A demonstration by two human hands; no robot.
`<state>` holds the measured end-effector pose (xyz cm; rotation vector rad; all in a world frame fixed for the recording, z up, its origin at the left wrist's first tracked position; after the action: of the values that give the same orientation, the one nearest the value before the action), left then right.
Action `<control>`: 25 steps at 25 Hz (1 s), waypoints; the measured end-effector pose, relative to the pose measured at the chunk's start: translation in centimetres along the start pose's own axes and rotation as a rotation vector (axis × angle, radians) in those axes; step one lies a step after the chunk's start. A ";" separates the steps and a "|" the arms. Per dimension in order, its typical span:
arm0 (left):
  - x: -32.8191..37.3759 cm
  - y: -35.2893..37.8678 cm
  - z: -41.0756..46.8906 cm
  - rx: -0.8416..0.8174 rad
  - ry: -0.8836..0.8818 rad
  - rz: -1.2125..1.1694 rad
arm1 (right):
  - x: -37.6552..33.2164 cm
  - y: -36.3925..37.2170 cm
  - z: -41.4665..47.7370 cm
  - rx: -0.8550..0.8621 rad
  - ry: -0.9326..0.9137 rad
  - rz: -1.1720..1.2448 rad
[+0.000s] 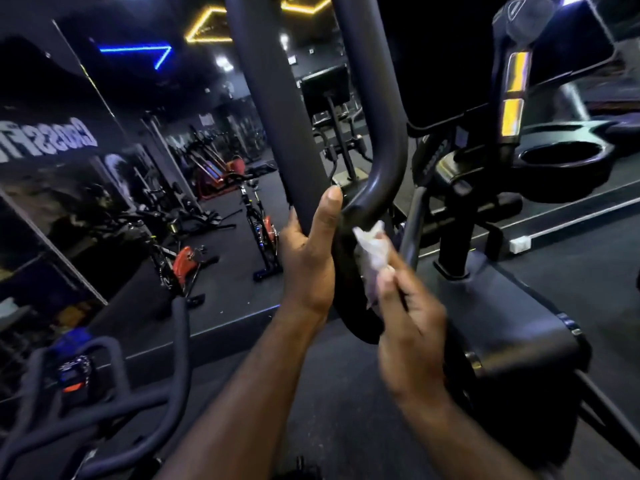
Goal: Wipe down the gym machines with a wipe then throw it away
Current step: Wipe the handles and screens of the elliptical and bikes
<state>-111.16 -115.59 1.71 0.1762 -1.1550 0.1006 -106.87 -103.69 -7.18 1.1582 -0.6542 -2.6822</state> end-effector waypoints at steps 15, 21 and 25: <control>0.3 0.4 0.1 -0.075 0.033 0.005 | 2.5 1.3 0.2 -0.443 0.211 0.005; 0.5 -0.2 0.2 -0.174 -0.041 0.110 | 2.3 2.8 1.8 -0.535 0.333 0.165; 0.6 -0.4 0.2 -0.310 -0.124 0.154 | 1.8 4.0 2.7 -0.489 0.429 0.222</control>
<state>-111.02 -115.98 2.26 -0.1836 -1.2918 0.0461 -110.21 -106.90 -5.02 1.3497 -0.0466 -2.1293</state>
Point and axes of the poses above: each hand's wrist, its own z-axis towards the middle knuckle, its own y-axis out of the palm, x = y × z, the point moved 8 cm from there along z, towards the middle knuckle, and after that the axes turned 8 degrees about -y, right-handed, at the moved point
